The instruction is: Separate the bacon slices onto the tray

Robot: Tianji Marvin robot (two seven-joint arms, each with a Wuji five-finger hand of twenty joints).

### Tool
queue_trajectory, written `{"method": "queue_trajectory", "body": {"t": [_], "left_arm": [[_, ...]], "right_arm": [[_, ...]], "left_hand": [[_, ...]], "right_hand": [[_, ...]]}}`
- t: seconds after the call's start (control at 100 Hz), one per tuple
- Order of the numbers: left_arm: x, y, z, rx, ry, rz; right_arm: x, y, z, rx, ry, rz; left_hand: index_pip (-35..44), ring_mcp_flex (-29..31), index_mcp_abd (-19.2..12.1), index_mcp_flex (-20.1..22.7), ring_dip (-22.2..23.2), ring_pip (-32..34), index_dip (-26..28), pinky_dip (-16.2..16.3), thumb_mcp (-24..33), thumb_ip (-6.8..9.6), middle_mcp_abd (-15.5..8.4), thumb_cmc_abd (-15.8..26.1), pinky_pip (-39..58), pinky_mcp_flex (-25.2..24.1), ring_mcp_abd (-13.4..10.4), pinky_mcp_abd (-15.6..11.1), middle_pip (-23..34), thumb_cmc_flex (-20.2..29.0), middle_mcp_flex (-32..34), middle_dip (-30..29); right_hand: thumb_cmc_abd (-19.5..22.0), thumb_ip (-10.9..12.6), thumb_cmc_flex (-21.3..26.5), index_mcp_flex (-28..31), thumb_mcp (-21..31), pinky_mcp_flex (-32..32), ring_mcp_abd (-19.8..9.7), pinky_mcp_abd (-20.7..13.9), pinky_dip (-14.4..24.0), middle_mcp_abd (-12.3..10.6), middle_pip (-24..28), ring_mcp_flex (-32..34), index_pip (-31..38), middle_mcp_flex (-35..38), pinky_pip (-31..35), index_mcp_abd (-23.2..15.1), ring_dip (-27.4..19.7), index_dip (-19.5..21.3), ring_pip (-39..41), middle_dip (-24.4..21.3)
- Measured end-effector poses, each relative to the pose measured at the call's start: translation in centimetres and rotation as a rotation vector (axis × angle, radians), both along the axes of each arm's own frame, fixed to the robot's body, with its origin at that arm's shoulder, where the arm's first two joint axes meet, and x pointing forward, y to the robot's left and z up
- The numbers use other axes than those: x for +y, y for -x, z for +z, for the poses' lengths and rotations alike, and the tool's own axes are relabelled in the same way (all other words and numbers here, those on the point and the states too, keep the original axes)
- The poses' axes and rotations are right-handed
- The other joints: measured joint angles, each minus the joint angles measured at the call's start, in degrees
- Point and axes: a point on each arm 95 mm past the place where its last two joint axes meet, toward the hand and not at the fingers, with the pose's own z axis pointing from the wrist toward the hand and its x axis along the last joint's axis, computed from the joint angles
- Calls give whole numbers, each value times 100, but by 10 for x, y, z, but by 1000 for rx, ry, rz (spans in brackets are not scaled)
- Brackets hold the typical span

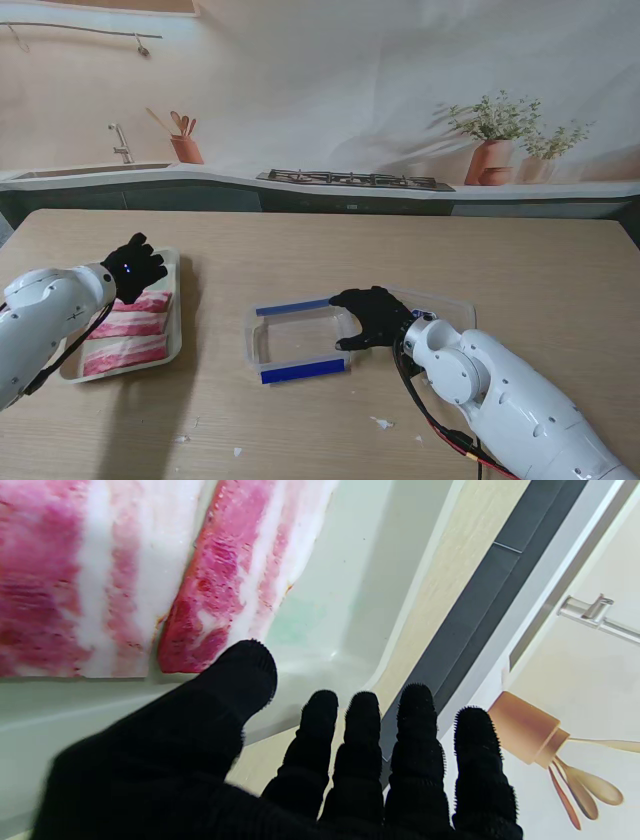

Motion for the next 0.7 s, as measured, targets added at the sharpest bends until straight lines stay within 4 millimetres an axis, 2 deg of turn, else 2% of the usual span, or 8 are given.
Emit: {"method": "queue_trajectory", "body": {"t": [0.1,0.22,0.29,0.45,0.47,0.53,0.67,0.7], "left_arm": [[0,0,1,-30,8,-5],[3,2,5,-74,50,-5],[6,3,7,-101,76,10],[3,7,11,-153,198,5],[2,8,12,-159,216,7],[0,9,15,-170,260,19],[-15,13,24,-160,291,-21],[-18,14,25,-159,297,-32]], "right_arm": [[0,0,0,-1,0,0],[0,0,0,-1,0,0],[0,0,0,-1,0,1],[0,0,0,-2,-1,1],[0,0,0,-2,-2,1],[0,0,0,-3,-2,1],[0,0,0,-4,-4,4],[0,0,0,-5,-5,4]], "left_hand": [[-254,-436,136,-364,-236,-270,-136,-11,-4,0,273,0,-5,-88,154,12,-248,-251,-519,-188],[-402,-879,182,-760,-525,-399,-280,-157,-334,0,352,119,-237,-241,242,54,-793,-592,-675,-551],[-525,-1037,213,-841,-624,-440,-350,-265,-723,0,365,285,-388,-250,287,60,-1051,-854,-720,-693],[-846,-1105,216,-847,-871,-733,-562,-438,-1270,8,420,541,-665,-255,349,66,-1362,-913,-730,-894],[-886,-1118,186,-847,-888,-821,-592,-454,-1352,77,420,590,-746,-255,353,67,-1408,-873,-732,-901],[-1015,-1151,23,-847,-936,-961,-643,-573,-1623,148,420,646,-962,-255,400,80,-1480,-873,-732,-960],[-1185,-1206,-231,-847,-938,-1180,-731,-647,-2212,177,420,867,-1196,-255,422,189,-1585,-870,-783,-1032],[-1218,-1206,-262,-847,-938,-1210,-738,-664,-2396,239,420,914,-1258,-255,422,190,-1608,-867,-788,-1034]], "right_hand": [[0,0,0,0,0,0,0,0,0,0,0,0,0,9,0,0,0,0,0,0],[0,0,0,0,0,0,0,0,0,0,0,0,0,14,0,0,0,0,0,0],[0,0,0,0,0,0,0,0,0,0,0,0,0,15,0,0,0,0,0,0],[0,0,0,0,0,0,0,0,0,0,0,0,0,26,0,0,0,0,0,0],[0,0,0,0,0,0,0,0,0,0,0,0,0,27,0,0,0,0,0,0],[0,0,0,0,0,0,0,0,0,0,0,0,0,32,0,-1,0,0,0,0],[0,0,0,0,0,0,0,0,0,0,0,0,0,36,0,-1,0,0,0,0],[0,0,0,0,0,0,0,0,0,0,0,0,0,46,0,-1,0,0,0,0]]}}
